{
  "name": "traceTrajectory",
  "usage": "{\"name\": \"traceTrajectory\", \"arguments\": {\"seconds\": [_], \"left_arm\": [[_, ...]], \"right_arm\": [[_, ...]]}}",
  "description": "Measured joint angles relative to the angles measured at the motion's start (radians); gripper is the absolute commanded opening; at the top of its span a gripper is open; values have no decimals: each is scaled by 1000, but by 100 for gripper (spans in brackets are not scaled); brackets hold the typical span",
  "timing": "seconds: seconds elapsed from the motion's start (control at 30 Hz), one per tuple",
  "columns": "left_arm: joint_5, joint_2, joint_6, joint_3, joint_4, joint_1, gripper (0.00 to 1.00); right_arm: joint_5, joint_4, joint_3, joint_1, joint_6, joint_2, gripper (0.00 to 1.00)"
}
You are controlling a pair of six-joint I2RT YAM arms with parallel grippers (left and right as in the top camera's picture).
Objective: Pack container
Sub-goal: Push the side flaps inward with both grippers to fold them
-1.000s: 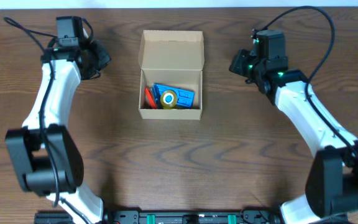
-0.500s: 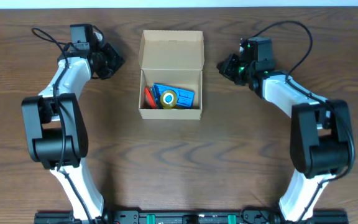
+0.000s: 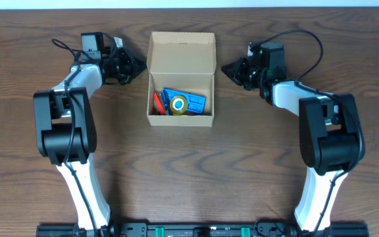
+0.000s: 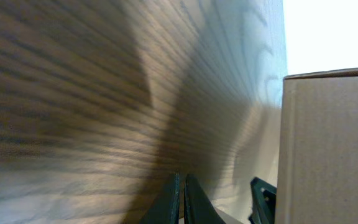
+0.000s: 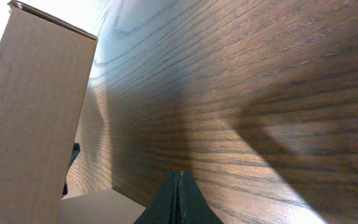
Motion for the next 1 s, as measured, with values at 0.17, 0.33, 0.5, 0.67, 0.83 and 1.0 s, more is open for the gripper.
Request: {"name": "traceTrajectory", "arguments": {"seconds": [0.17, 0.33, 0.5, 0.67, 0.83, 1.0], "left_arm": [[69, 20, -14, 0, 31, 0, 5], [134, 22, -26, 0, 86, 0, 5], [192, 22, -37, 0, 126, 0, 5], [248, 22, -37, 0, 153, -1, 5], [322, 22, -37, 0, 225, -1, 5], [375, 22, -37, 0, 238, 0, 5]], "right_arm": [[-8, 46, 0, 20, 6, 2, 1], [-8, 84, 0, 47, 9, 2, 1], [-12, 164, 0, 52, 9, 2, 1], [-32, 242, 1, 53, 8, 2, 1], [-63, 278, 1, 54, -4, 2, 1], [-85, 289, 6, 64, -25, 2, 1]]}}
